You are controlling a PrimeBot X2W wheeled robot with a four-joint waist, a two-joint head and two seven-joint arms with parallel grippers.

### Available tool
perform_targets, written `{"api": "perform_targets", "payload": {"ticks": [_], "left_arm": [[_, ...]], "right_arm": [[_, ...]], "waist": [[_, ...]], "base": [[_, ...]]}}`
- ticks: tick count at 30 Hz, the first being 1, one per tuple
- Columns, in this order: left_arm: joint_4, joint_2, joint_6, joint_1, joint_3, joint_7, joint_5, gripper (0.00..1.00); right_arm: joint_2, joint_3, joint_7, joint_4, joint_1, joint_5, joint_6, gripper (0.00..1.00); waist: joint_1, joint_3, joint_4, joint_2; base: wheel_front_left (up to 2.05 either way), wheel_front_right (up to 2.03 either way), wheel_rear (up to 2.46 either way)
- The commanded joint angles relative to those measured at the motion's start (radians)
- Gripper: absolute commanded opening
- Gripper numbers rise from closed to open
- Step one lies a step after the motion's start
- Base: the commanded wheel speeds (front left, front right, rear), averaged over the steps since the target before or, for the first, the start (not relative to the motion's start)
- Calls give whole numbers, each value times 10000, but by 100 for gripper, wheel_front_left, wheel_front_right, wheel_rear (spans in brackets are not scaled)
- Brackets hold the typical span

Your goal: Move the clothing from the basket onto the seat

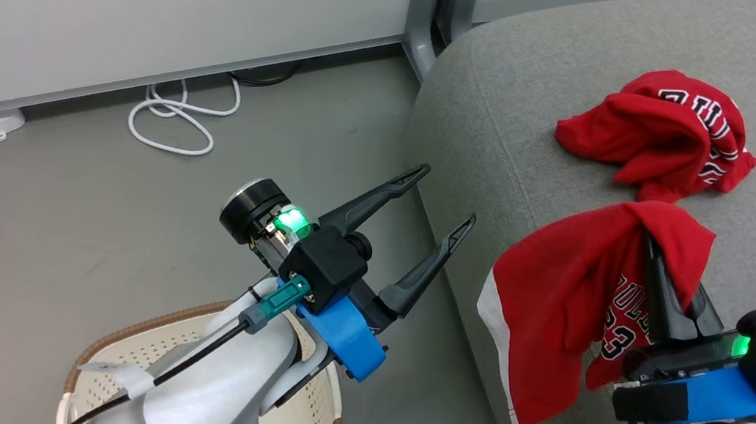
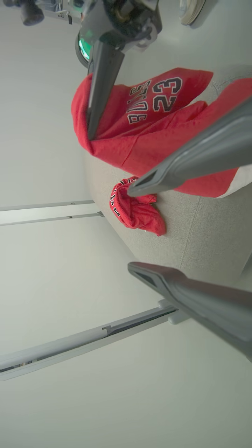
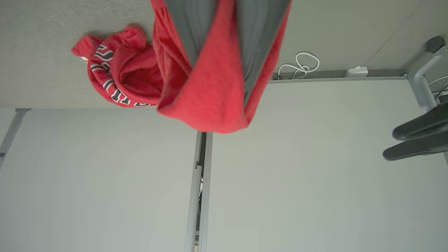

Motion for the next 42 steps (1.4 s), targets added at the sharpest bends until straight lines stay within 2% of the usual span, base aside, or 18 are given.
{"api": "perform_targets", "payload": {"ticks": [1,11,16,24,29,33,37,39,42], "left_arm": [[-1,46,-7,-189,-56,-29,32,100],[42,79,-8,-299,-208,-29,-39,100],[34,105,-8,-373,-150,-29,-47,100],[-65,220,-8,-567,-104,-29,81,100],[-127,362,-8,-937,-275,-29,140,100],[-170,510,-8,-1343,-460,-26,165,100],[-248,587,-8,-1791,-625,-24,175,100],[-329,640,-8,-2019,-694,-26,209,100],[-396,714,-8,-2205,-728,-26,254,100]], "right_arm": [[83,-149,-5,-111,199,-32,5,0],[302,-544,-5,-332,410,-123,5,0],[324,-656,-7,-459,-104,-227,5,0],[406,-1259,-5,-778,-2113,-528,5,0],[183,-2140,-5,-724,-3953,-914,5,0],[-453,-3012,-5,-506,-5519,-1169,3,0],[-1604,-3790,-7,111,-7062,-1340,3,0],[-2440,-4148,30,831,-7856,-1455,2,0],[-3200,-4614,137,1566,-8455,-1338,3,0]], "waist": [[0,140,-270,-1],[0,276,-477,-1],[0,346,-370,-1],[0,1080,-125,-1],[0,2021,144,-1],[0,2916,404,-1],[0,3765,700,-1],[0,4227,855,-1],[0,4595,954,-1]], "base": [[0,0,0],[0,0,0],[0,0,0],[0,0,0],[0,0,0],[0,0,0],[0,0,0],[0,0,0],[0,0,0]]}}
